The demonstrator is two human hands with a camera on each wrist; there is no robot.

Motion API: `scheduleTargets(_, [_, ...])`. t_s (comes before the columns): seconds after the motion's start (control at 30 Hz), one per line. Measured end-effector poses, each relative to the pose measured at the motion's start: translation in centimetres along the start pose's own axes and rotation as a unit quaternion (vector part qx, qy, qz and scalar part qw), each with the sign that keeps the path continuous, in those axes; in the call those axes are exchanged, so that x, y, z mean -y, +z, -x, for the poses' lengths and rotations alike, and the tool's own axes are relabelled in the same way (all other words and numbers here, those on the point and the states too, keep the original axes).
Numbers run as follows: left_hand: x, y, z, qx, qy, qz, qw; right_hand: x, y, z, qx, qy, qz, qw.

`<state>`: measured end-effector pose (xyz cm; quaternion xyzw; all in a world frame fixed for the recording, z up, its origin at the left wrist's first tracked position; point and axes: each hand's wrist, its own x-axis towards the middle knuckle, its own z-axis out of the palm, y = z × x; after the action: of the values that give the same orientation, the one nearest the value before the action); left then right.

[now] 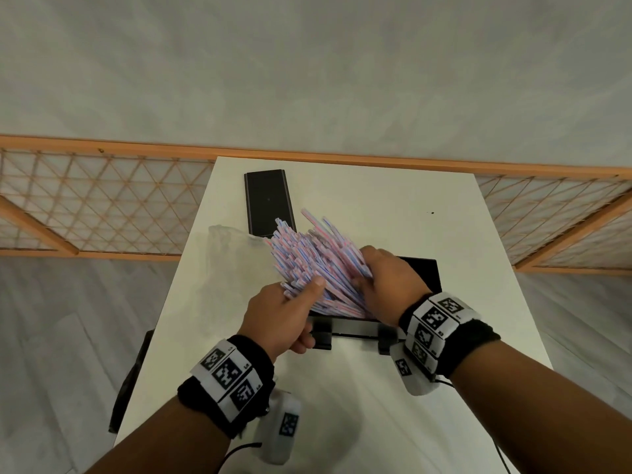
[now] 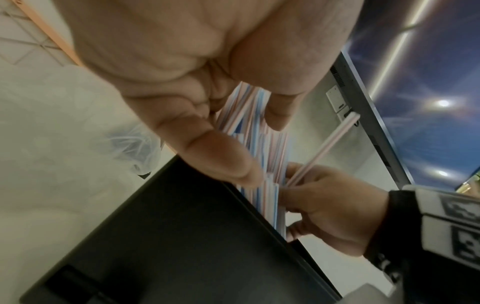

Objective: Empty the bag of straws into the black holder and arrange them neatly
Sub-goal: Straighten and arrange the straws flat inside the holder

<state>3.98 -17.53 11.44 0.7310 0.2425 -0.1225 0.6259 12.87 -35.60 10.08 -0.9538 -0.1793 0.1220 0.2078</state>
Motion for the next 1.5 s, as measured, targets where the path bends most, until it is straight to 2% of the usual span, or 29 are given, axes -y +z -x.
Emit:
scheduleTargets(0.07, [0.0,-0.1,-0.1,-0.001,0.001,-0.007,1.0,0.4,-0.2,-0.3,-0.02,-0.015,0.003,1.0])
scheduleTargets(0.23, [0.0,-0.1,-0.1,-0.003,0.005,-0.019,1.0,-0.6,-0.7,-0.3,0.025,0.03,0.082,0.996])
scheduleTargets(0.4, [0.1,-0.1,-0.4,-0.001,-0.006,-0.009,1.0,-2.4,-1.4,1.7,-0.057,0.07,0.015,0.996])
scheduleTargets(0.43, [0.2,-0.1,-0.5,-0.001,-0.01,-0.005,1.0,-2.6,-1.4,2.2,-0.052,0.074,0.01,0.996])
scheduleTargets(0.57, [0.4,0.1,-0.9,0.003,-0.019,0.007,1.0,-2.5,-0.3,3.8,0.103,0.053,-0.023,0.993])
scheduleTargets(0.63, [0.5,0.3,-0.9,0.006,-0.017,-0.001,1.0,-2.3,0.2,4.2,0.14,0.012,-0.033,0.99])
scheduleTargets(0.77, [0.4,0.6,-1.2,0.017,-0.019,-0.01,1.0,-2.3,0.6,4.0,0.112,-0.037,-0.058,0.991])
scheduleTargets(0.9, [0.2,1.2,-1.1,0.007,-0.02,0.043,0.999,-2.1,1.0,4.0,0.074,-0.066,-0.072,0.993])
scheduleTargets(1.0, [0.1,1.3,-1.0,0.026,-0.028,0.078,0.996,-2.0,1.1,4.0,0.039,-0.086,-0.084,0.992])
scheduleTargets(1.1, [0.0,0.5,-0.6,0.029,-0.014,0.029,0.999,-2.2,1.2,4.3,0.055,-0.062,-0.055,0.995])
scheduleTargets(1.17, [-0.1,-0.3,-0.2,0.001,0.019,-0.007,1.0,-2.5,1.0,4.6,0.047,-0.028,-0.049,0.997])
scheduleTargets(1.27, [-0.1,-1.3,-0.1,-0.041,0.027,-0.01,0.999,-2.7,0.9,4.8,0.066,0.0,-0.038,0.997])
scheduleTargets(1.33, [0.3,-1.4,-0.3,-0.047,0.025,-0.015,0.998,-2.2,1.1,4.7,0.099,-0.023,-0.039,0.994])
scheduleTargets(1.43, [0.7,-0.8,-0.5,-0.032,0.021,-0.017,0.999,-1.1,1.1,4.1,0.097,-0.07,-0.077,0.99])
scheduleTargets(1.5, [0.6,-0.4,-0.6,-0.025,0.019,-0.017,0.999,-0.9,1.1,3.4,0.101,-0.059,-0.071,0.991])
